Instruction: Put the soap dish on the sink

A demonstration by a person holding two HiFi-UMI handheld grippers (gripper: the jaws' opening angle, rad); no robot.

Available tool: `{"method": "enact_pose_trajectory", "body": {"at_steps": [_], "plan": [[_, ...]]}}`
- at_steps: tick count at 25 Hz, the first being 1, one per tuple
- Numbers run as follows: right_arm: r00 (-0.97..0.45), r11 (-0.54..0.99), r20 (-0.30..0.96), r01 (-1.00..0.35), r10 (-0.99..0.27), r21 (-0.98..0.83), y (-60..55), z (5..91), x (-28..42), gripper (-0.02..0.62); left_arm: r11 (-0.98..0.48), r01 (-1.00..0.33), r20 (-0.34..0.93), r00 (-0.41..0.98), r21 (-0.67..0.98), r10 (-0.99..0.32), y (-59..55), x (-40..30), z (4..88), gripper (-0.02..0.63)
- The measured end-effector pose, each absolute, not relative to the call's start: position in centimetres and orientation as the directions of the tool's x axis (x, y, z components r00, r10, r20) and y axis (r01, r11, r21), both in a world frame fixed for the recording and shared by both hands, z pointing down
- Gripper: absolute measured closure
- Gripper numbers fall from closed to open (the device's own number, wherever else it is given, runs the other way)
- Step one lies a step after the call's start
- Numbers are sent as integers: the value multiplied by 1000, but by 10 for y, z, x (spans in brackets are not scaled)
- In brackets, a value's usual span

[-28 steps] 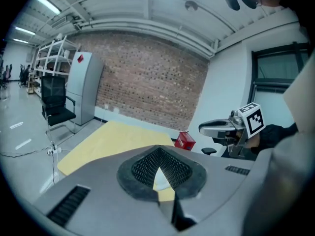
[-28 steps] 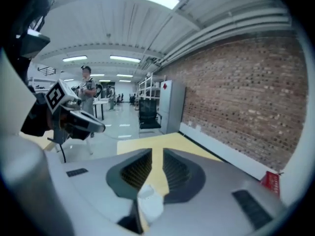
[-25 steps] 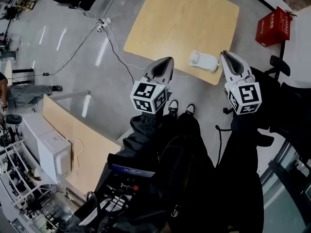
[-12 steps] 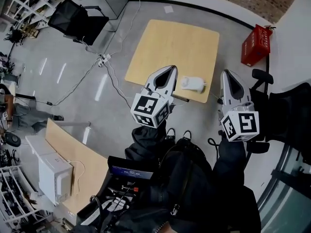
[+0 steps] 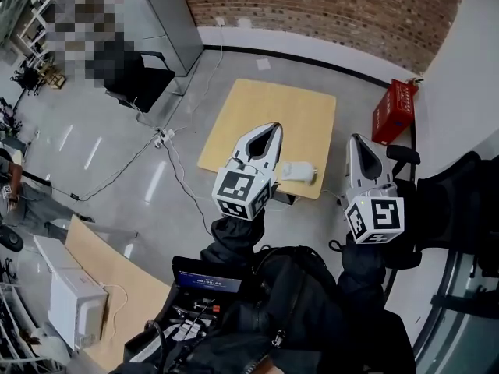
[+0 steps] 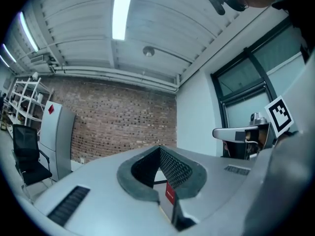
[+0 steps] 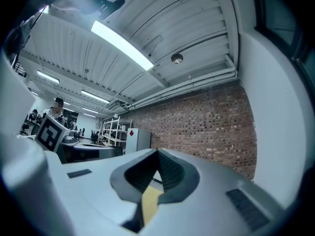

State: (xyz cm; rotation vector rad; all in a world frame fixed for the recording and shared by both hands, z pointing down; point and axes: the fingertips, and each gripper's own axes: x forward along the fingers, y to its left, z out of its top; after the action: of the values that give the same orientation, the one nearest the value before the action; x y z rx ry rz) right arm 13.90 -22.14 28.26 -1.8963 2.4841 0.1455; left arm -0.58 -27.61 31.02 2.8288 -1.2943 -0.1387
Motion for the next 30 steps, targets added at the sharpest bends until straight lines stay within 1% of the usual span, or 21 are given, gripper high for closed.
{"method": "enact_pose_trajectory", "body": {"at_steps": [14, 30], "plan": [[-255, 250, -99, -966, -962, 59, -218, 272, 139, 589, -673, -739, -85, 668, 44, -739, -272, 2, 297, 604], [-247, 244, -84, -969, -965, 48, -223, 280, 142, 589, -678, -733, -67, 675, 57, -735, -279, 3, 306, 604]]}}
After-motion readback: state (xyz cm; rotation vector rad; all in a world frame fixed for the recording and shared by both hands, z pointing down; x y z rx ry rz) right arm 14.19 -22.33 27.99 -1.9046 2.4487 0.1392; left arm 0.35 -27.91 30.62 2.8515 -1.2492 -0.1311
